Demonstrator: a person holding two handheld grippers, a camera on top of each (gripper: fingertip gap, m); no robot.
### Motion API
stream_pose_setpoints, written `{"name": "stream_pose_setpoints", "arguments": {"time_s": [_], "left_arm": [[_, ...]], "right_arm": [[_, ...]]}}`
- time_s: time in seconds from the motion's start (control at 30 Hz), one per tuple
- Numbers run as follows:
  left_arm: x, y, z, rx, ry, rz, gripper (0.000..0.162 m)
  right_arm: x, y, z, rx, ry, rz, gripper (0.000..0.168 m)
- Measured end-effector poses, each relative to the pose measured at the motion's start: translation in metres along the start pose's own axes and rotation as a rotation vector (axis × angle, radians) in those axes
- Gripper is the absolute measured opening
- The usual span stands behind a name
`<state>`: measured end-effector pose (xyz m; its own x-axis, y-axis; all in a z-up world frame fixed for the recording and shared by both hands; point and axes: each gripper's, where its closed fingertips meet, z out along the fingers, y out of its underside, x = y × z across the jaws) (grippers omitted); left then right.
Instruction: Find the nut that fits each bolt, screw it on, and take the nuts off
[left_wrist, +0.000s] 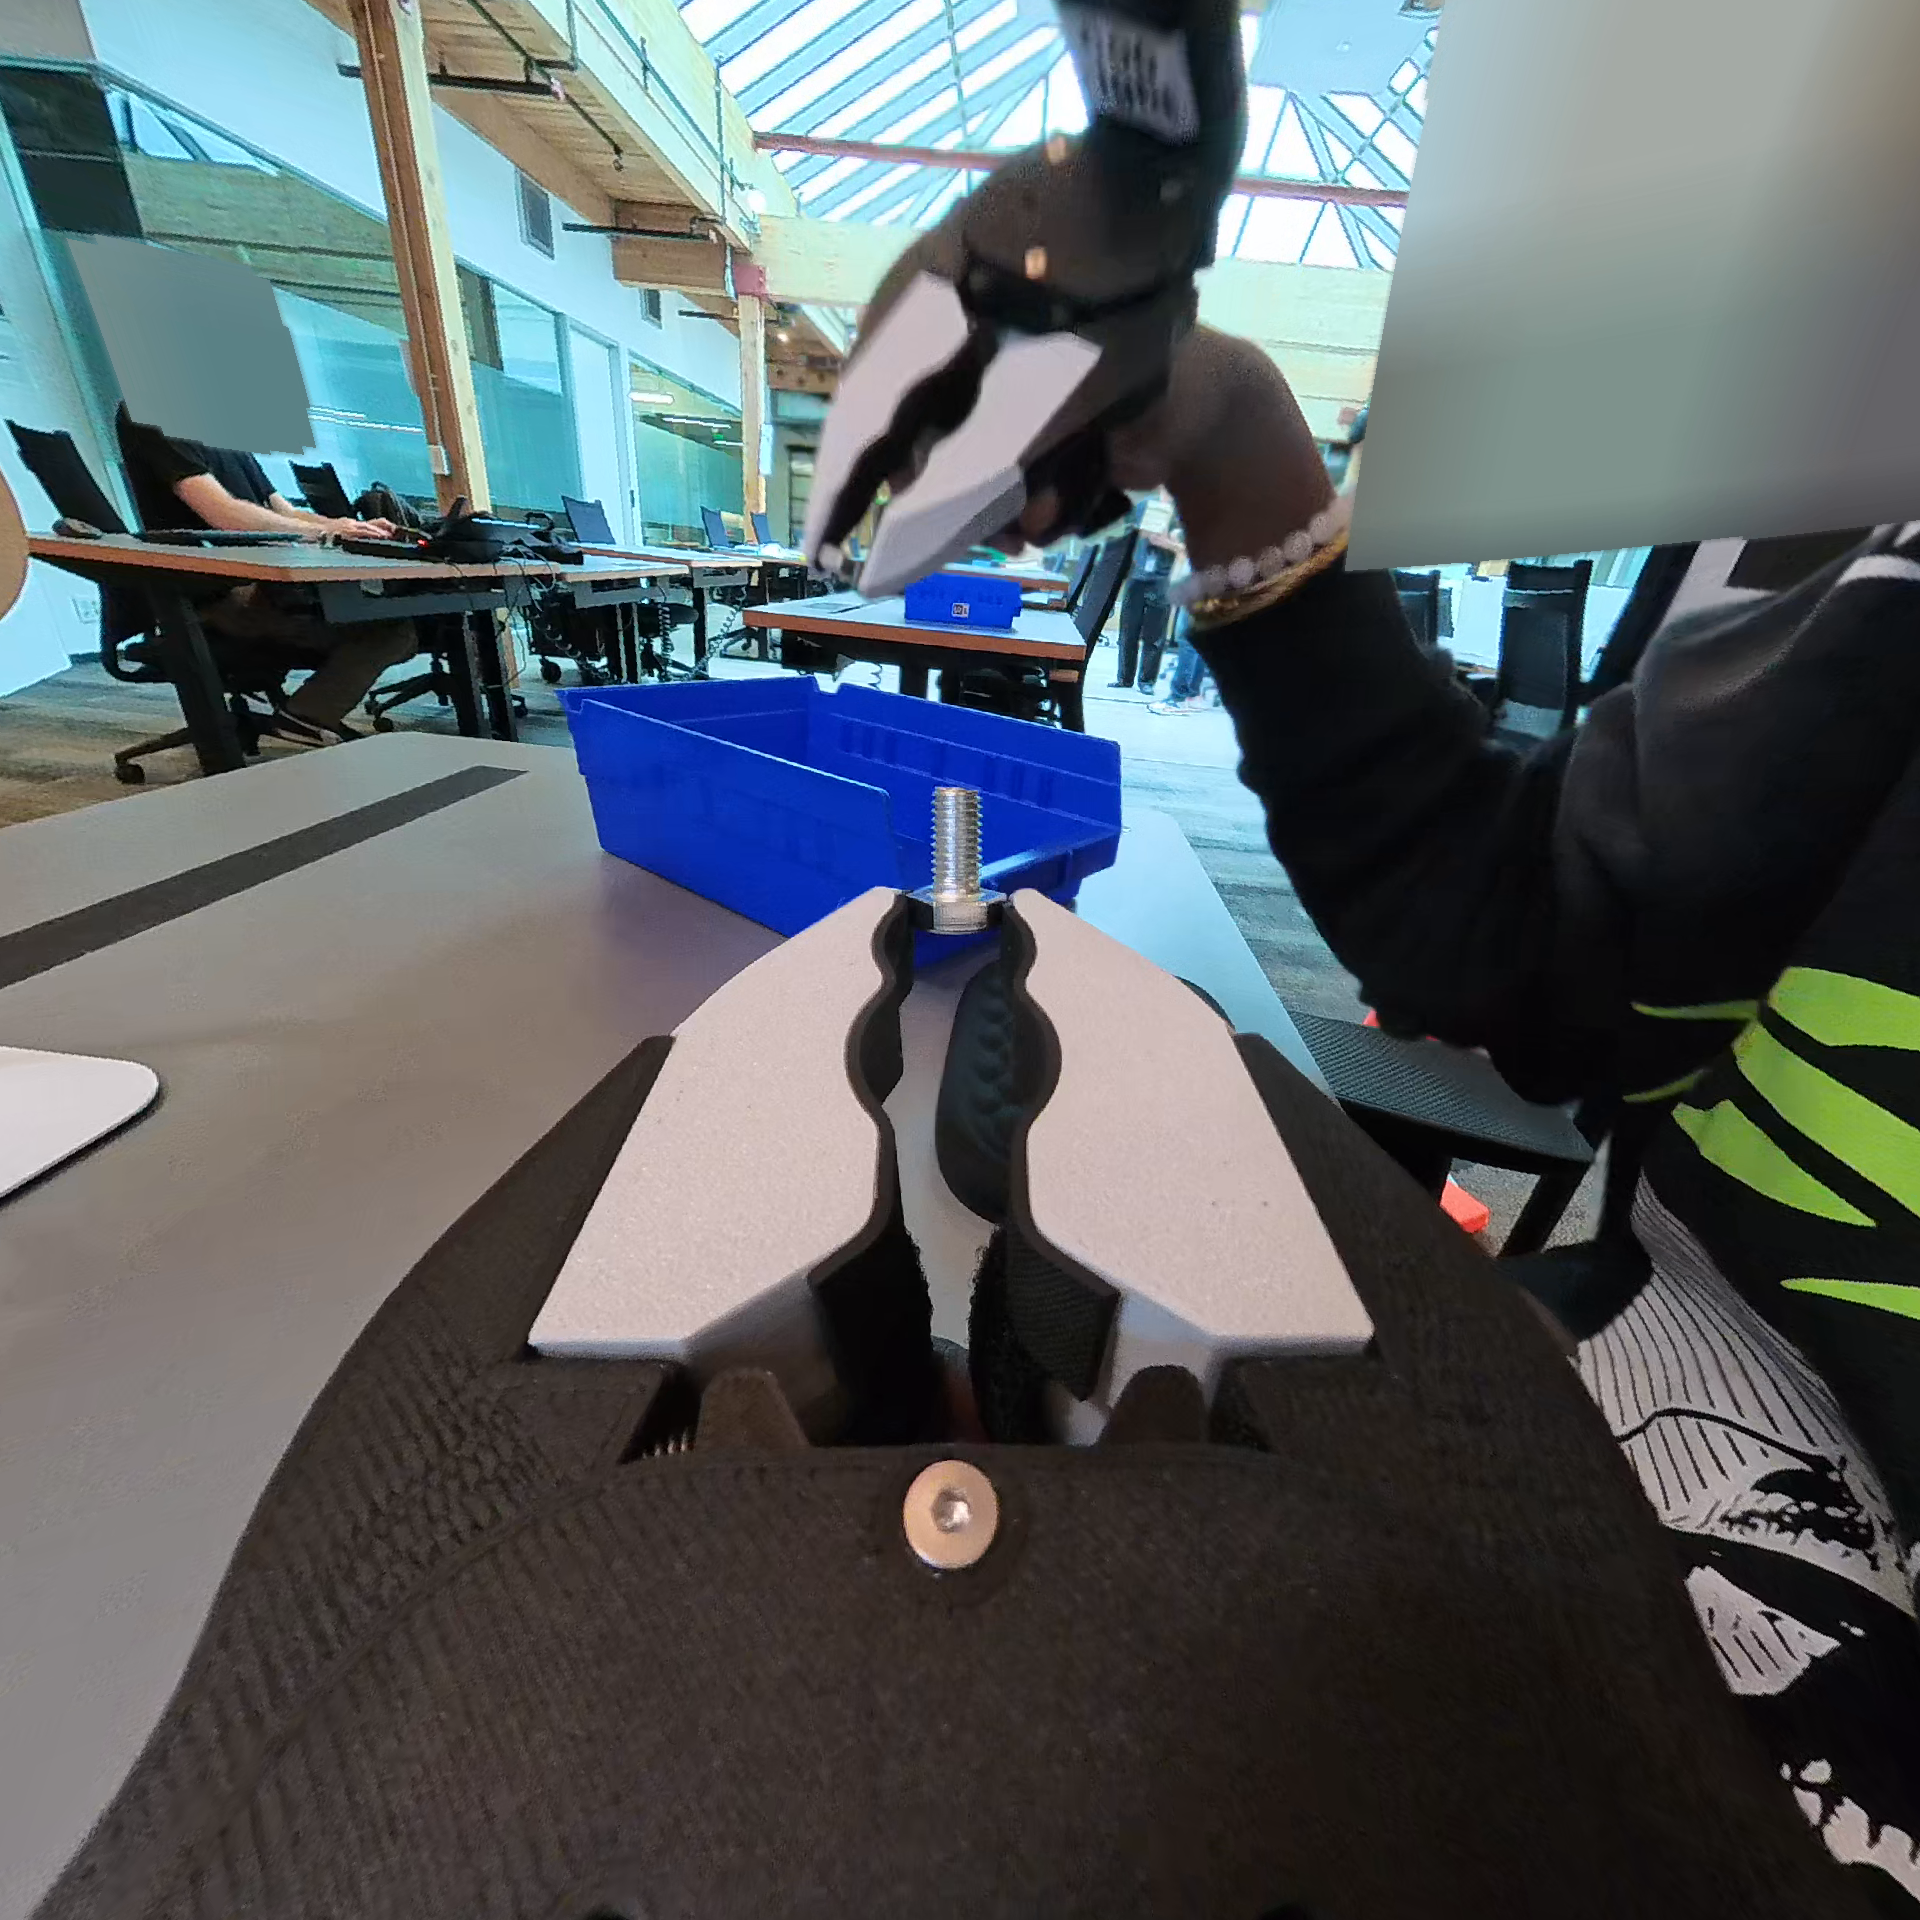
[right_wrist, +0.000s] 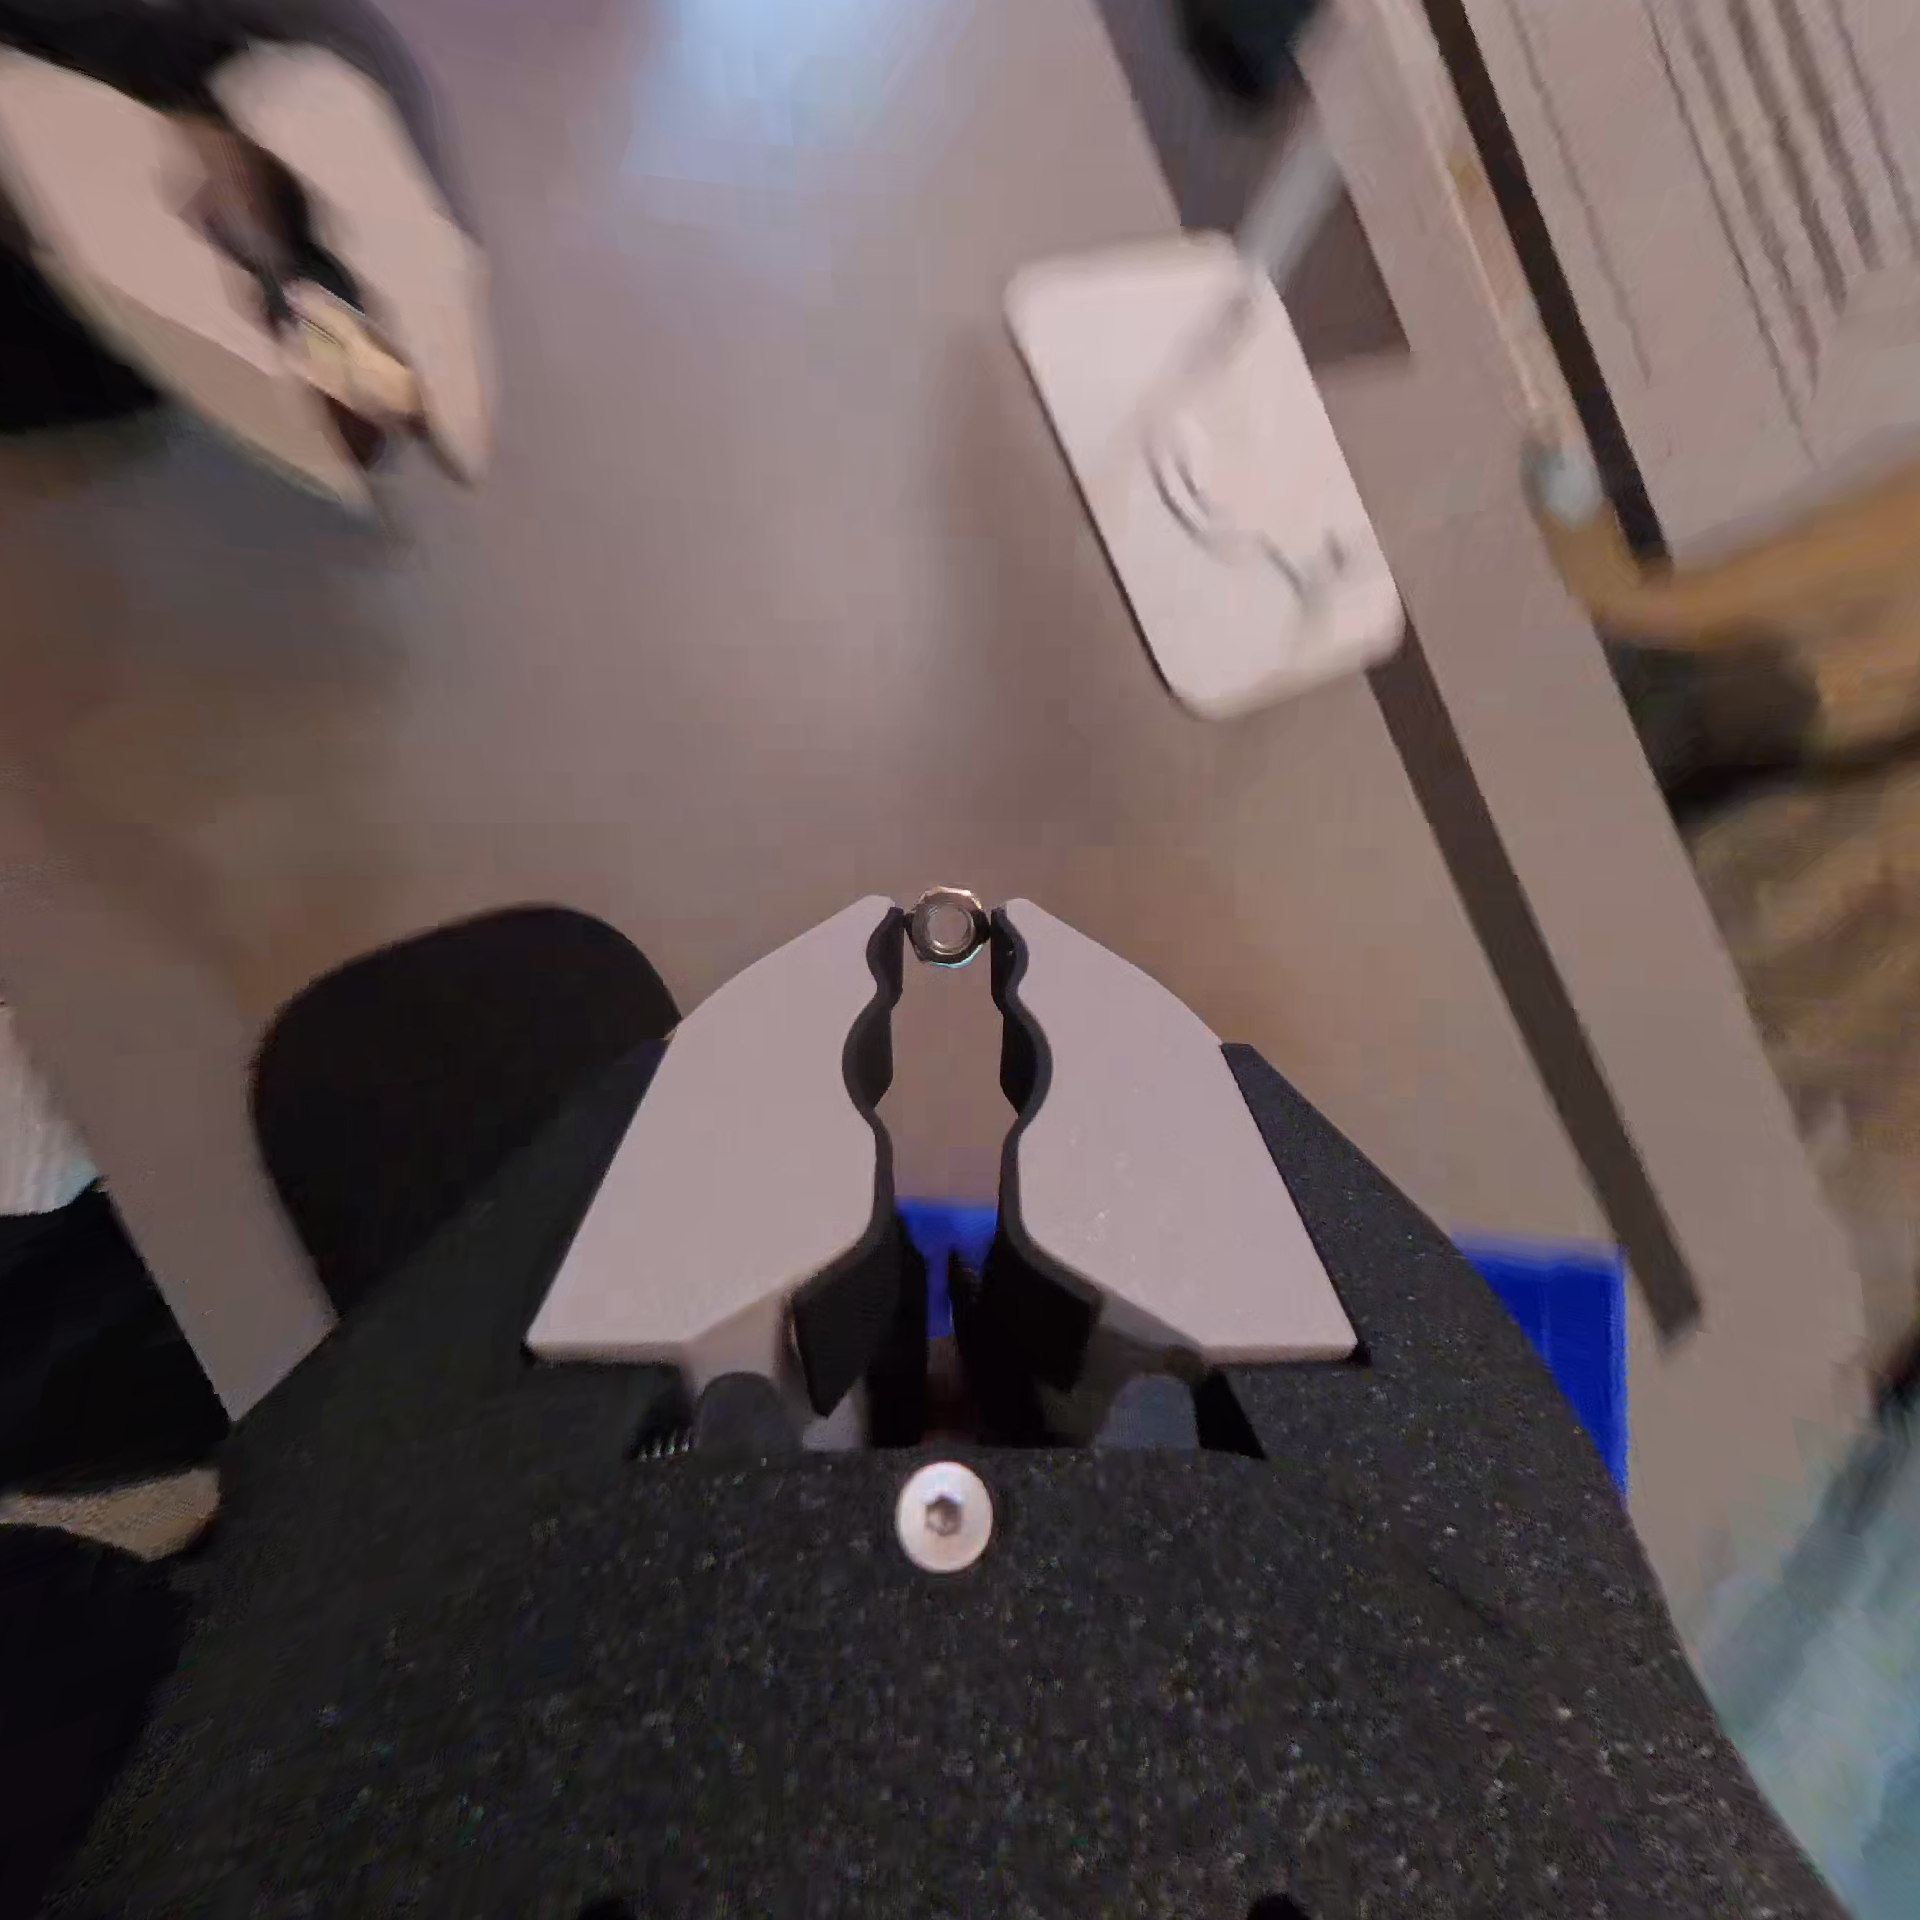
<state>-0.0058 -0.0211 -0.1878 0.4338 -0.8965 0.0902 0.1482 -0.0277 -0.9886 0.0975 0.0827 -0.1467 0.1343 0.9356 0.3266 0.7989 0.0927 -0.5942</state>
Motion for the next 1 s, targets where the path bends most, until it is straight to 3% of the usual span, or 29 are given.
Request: {"name": "stream_pose_setpoints", "arguments": {"time_s": [0.13, 0.27, 0.5, 0.63, 0.83, 0.9, 1.0], "left_arm": [[0.001, 0.001, 0.001, 0.002, 0.004, -0.004, 0.016], [0.001, 0.0, 0.0, 0.002, 0.0, 0.008, 0.015], [-0.002, 0.001, 0.0, 0.002, -0.011, -0.001, 0.016], [-0.002, 0.001, 0.0, 0.004, -0.007, -0.006, 0.016], [-0.002, 0.001, 0.0, 0.007, -0.01, 0.008, 0.016], [-0.003, 0.003, 0.0, 0.004, -0.015, 0.01, 0.016], [-0.003, 0.004, 0.001, 0.003, -0.014, 0.008, 0.016]], "right_arm": [[0.028, 0.107, -0.003, -0.247, 0.198, 0.369, 0.017], [0.023, 0.199, 0.008, -0.538, 0.258, 0.697, 0.016], [0.011, 0.257, 0.028, -0.643, 0.208, 0.853, 0.016], [0.011, 0.264, 0.033, -0.595, 0.195, 0.939, 0.018], [0.02, 0.243, 0.015, -0.518, 0.264, 0.938, 0.044], [0.023, 0.21, 0.012, -0.408, 0.282, 0.864, 0.045], [0.007, 0.118, 0.019, -0.103, 0.173, 0.648, 0.046]]}}
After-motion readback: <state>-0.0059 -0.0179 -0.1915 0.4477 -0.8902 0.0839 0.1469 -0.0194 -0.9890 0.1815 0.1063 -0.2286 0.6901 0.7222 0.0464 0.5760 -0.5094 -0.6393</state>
